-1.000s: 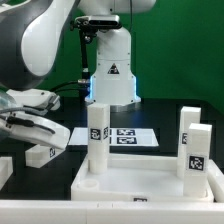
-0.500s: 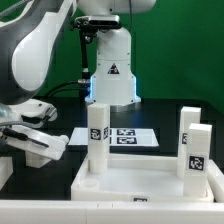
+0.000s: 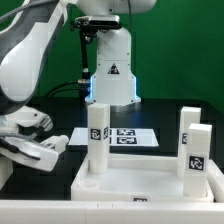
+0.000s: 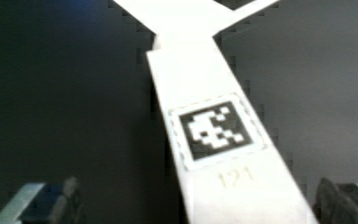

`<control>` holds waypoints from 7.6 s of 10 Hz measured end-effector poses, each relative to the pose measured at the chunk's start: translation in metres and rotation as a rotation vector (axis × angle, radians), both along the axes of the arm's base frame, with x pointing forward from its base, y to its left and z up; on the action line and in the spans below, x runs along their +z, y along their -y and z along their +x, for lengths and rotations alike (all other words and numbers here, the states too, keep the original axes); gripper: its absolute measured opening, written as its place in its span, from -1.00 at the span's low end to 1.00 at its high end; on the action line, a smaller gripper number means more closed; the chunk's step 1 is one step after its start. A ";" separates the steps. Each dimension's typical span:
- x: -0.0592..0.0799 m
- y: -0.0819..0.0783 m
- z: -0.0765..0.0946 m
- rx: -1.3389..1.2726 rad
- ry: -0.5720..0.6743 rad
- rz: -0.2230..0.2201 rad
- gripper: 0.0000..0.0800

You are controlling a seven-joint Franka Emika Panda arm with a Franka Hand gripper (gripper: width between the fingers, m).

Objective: Assemble desk

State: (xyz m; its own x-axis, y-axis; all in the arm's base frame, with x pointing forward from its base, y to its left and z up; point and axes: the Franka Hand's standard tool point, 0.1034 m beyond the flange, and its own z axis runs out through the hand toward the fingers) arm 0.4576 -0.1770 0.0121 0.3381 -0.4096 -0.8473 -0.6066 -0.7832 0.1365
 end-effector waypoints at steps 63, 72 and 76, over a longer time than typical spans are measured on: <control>0.103 -0.117 0.159 -0.431 0.791 -0.727 -0.29; 0.100 -0.143 0.160 -0.386 0.854 -0.554 0.60; 0.100 -0.144 0.160 -0.158 0.950 -0.478 0.62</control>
Offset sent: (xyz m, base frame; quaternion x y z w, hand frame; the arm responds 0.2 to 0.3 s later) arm 0.0000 0.0000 0.0000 0.0000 0.0000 0.0000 1.0000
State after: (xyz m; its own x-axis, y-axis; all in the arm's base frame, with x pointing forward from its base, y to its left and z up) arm 0.6178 -0.0331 0.1119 0.6880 -0.7257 -0.0067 -0.7155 -0.6768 -0.1730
